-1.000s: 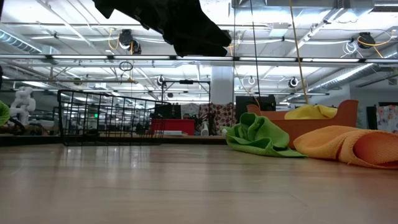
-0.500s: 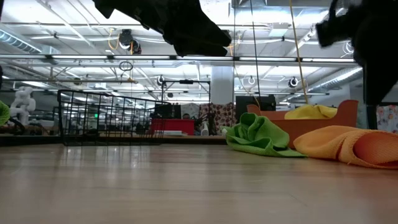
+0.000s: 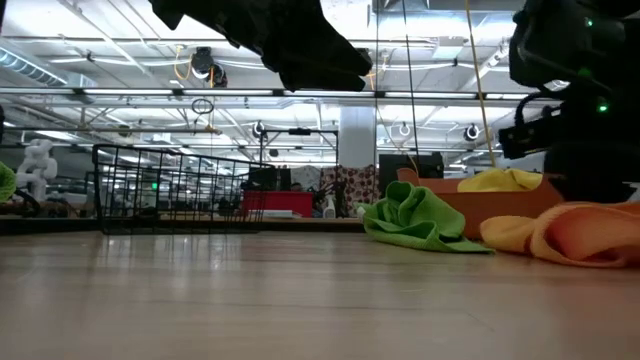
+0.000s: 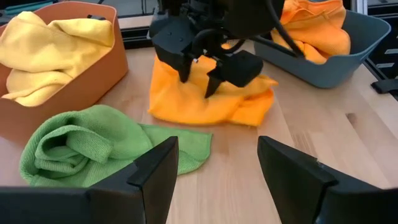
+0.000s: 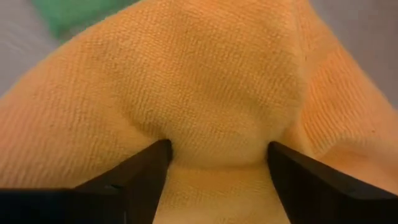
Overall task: Sort microfiber towel by color & place in baskets
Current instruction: Put the orange microfiber cloth into the blue bin
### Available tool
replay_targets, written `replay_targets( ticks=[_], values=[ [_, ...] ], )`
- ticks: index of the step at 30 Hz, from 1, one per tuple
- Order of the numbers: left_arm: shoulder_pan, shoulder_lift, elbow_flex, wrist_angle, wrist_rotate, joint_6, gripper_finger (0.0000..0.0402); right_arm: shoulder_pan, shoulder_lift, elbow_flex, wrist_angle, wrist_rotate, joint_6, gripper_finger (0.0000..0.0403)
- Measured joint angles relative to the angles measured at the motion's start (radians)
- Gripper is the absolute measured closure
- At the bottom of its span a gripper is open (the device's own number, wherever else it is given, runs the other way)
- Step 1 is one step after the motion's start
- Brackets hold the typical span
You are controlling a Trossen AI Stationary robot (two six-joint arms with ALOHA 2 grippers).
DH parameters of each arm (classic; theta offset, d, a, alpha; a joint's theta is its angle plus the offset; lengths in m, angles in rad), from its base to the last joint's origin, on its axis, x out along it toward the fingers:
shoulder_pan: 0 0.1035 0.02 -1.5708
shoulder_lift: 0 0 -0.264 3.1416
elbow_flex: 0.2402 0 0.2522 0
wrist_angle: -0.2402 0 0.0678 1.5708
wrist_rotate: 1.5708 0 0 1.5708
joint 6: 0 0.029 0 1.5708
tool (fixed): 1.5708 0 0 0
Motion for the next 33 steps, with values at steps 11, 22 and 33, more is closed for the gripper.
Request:
replay_targets(
  ticks=[11,22,33],
  values=[
    [0.000,0.000,0.000,0.000,0.000,-0.001,0.0174,0.020,-0.009,0.009,0.083,0.016,-0.095,0.0383],
    [-0.003,0.000,0.000,0.021,0.000,0.001,0.0174,0.143,-0.188,0.230,-0.024,0.170,-0.172,0.0397],
    [-0.023,0.000,0.000,0.216,0.000,0.131,0.0174,0.291,-0.257,0.433,-0.032,0.457,-0.362,0.0397]
  ],
)
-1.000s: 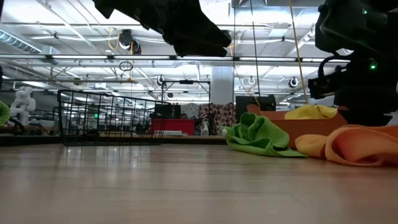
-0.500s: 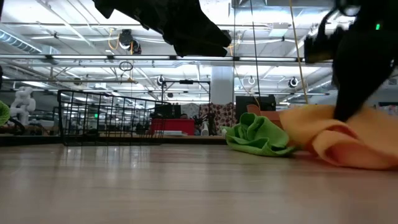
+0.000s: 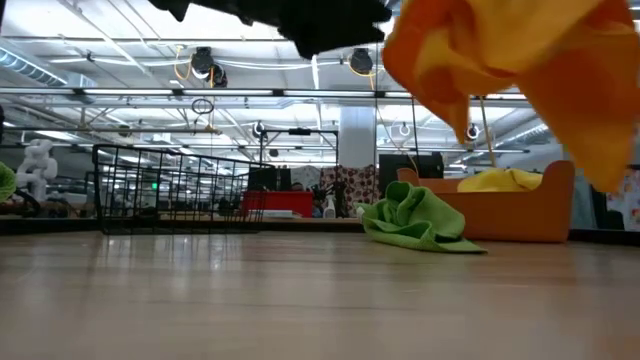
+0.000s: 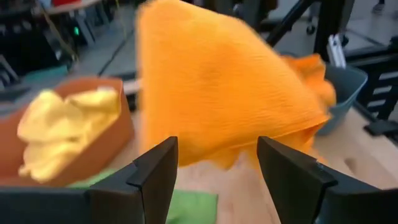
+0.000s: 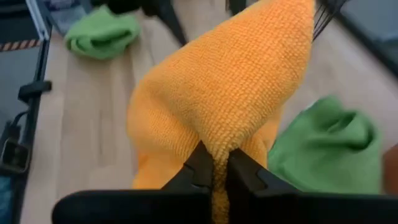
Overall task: Sort microfiber towel by color & place in baskets
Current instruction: Put the orange microfiber cloth into the blue bin
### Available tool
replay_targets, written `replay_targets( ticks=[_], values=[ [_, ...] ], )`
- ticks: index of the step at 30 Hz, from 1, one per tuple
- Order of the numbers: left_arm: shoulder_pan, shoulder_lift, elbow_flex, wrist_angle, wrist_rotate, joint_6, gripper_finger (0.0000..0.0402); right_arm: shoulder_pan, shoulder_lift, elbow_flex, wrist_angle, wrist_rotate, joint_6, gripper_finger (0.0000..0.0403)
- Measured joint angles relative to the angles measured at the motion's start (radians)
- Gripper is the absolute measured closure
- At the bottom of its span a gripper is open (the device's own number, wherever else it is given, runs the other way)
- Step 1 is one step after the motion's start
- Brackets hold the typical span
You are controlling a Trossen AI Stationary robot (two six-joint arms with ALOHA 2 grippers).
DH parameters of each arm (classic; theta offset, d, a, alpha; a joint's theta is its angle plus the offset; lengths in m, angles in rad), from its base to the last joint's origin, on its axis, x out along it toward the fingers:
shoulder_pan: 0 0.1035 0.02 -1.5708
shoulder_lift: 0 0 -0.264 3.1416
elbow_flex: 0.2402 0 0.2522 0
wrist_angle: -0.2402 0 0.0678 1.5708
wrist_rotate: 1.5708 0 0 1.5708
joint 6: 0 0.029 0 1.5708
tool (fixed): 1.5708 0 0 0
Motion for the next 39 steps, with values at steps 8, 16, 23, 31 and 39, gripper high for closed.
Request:
replay_targets(
  ticks=[8,16,23,31,39],
  values=[
    [-0.021,-0.010,0.000,0.107,-0.082,0.036,0.0174,0.006,0.006,0.007,0.015,0.063,-0.052,0.0397],
    [-0.091,-0.065,0.000,0.137,-0.106,0.148,0.0174,0.005,0.022,-0.008,0.088,0.184,-0.072,0.0396],
    [-0.117,-0.060,0.000,0.133,-0.191,0.188,0.0174,-0.029,0.093,-0.083,0.352,0.152,-0.198,0.0390],
    [-0.118,-0.060,0.000,0.104,-0.219,0.195,0.0163,-0.080,0.132,-0.091,0.377,0.068,-0.249,0.0385],
    [-0.127,-0.041,0.000,0.058,-0.290,0.209,0.0077,-0.112,0.131,-0.091,0.386,0.094,-0.320,0.0385]
  ],
)
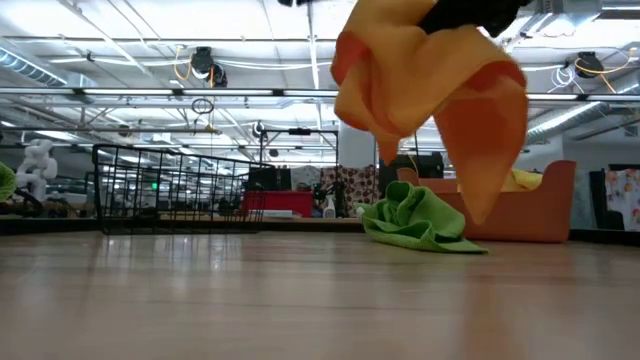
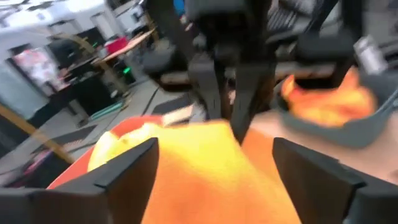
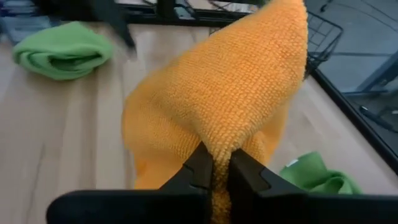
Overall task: Sort microfiber towel by color & place in baskets
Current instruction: Put the orange microfiber cloth into the blue bin
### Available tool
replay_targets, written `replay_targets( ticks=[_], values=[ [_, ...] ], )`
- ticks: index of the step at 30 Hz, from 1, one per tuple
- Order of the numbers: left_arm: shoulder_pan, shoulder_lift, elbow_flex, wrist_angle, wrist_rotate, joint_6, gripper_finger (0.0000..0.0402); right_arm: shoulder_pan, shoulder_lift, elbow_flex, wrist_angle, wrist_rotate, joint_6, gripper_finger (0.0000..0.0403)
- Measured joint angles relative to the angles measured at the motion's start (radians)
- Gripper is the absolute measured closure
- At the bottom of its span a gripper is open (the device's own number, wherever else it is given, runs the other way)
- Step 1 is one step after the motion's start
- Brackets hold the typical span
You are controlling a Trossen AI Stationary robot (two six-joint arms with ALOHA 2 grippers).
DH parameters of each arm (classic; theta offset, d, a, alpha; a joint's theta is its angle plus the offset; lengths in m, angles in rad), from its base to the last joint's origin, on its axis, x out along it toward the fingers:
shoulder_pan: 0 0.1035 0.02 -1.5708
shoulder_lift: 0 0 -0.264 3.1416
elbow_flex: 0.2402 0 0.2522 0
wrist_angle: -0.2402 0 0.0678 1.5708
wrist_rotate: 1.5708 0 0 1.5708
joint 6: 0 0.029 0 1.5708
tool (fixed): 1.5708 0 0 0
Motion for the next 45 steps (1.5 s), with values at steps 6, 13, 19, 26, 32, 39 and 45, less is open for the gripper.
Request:
replay_targets(
  ticks=[6,13,19,26,32,39,45],
  values=[
    [-0.004,0.080,0.000,0.078,-0.136,0.090,0.0010,-0.026,0.000,0.000,0.067,-0.001,-0.059,0.0385],
    [0.012,0.156,0.000,0.259,-0.144,0.178,0.0007,-0.055,0.000,0.001,0.158,-0.039,-0.151,0.0385],
    [0.037,0.170,0.000,0.206,-0.125,0.178,0.0008,-0.056,0.000,0.004,0.231,-0.053,-0.208,0.0385],
    [0.045,0.170,0.000,0.138,0.004,0.193,0.0068,-0.056,0.000,0.020,0.234,-0.053,-0.210,0.0382],
    [0.041,0.170,0.011,0.138,0.021,0.229,0.0215,-0.055,-0.002,0.025,0.286,-0.048,-0.203,0.0351],
    [0.015,0.147,0.027,0.048,0.010,0.230,0.0382,-0.020,-0.071,0.026,0.081,-0.078,-0.128,0.0269],
    [0.004,0.096,0.029,-0.018,0.015,0.187,0.0382,0.072,-0.132,0.026,-0.215,-0.149,-0.003,0.0189]
  ],
)
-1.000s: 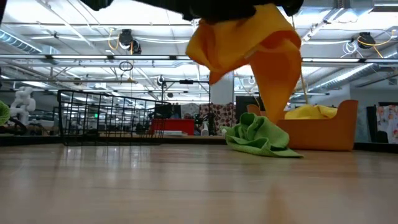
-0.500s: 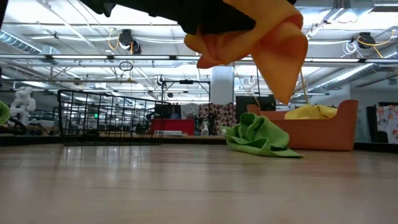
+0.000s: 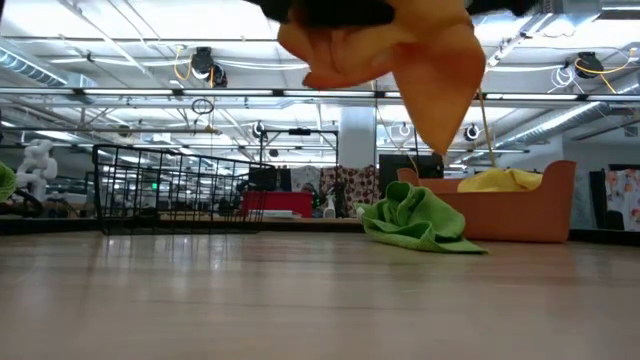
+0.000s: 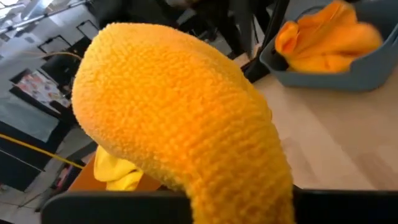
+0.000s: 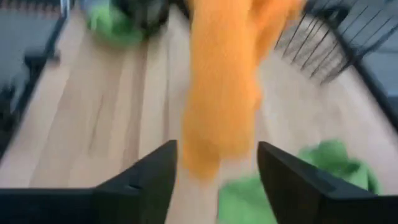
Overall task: Sort microfiber towel by color & place in baskets
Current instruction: Put the orange microfiber cloth into the blue bin
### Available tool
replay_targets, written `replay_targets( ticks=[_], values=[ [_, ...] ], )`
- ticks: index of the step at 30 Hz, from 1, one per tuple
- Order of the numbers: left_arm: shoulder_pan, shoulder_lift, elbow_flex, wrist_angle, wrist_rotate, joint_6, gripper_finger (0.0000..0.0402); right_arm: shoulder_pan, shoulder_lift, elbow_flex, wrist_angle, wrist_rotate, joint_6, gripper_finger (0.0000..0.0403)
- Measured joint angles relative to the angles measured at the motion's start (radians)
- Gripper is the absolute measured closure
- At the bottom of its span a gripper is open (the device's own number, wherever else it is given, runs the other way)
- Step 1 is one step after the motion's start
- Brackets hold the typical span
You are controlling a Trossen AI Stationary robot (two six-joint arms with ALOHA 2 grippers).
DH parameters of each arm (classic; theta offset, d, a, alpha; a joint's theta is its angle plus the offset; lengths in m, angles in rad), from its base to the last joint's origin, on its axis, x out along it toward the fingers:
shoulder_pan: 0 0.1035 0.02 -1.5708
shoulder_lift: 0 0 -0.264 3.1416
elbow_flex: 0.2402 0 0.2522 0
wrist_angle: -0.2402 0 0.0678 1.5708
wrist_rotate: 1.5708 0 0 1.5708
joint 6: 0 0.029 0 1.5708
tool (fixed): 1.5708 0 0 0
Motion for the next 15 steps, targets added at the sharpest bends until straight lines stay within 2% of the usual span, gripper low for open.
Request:
replay_targets(
  ticks=[3,6,10,15],
  values=[
    [0.001,-0.013,0.000,0.002,0.033,-0.029,0.0384,0.044,0.009,0.000,-0.065,0.012,0.057,0.0148],
    [0.012,-0.015,0.001,0.017,0.118,-0.044,0.0385,0.077,0.039,-0.001,-0.044,0.082,0.036,0.0112],
    [0.039,-0.015,0.001,0.020,0.236,-0.089,0.0386,0.093,0.064,-0.001,0.075,0.206,-0.108,0.0079],
    [0.070,-0.015,0.001,0.021,0.339,-0.136,0.0384,0.056,0.074,-0.001,0.272,0.226,-0.354,0.0065]
  ],
)
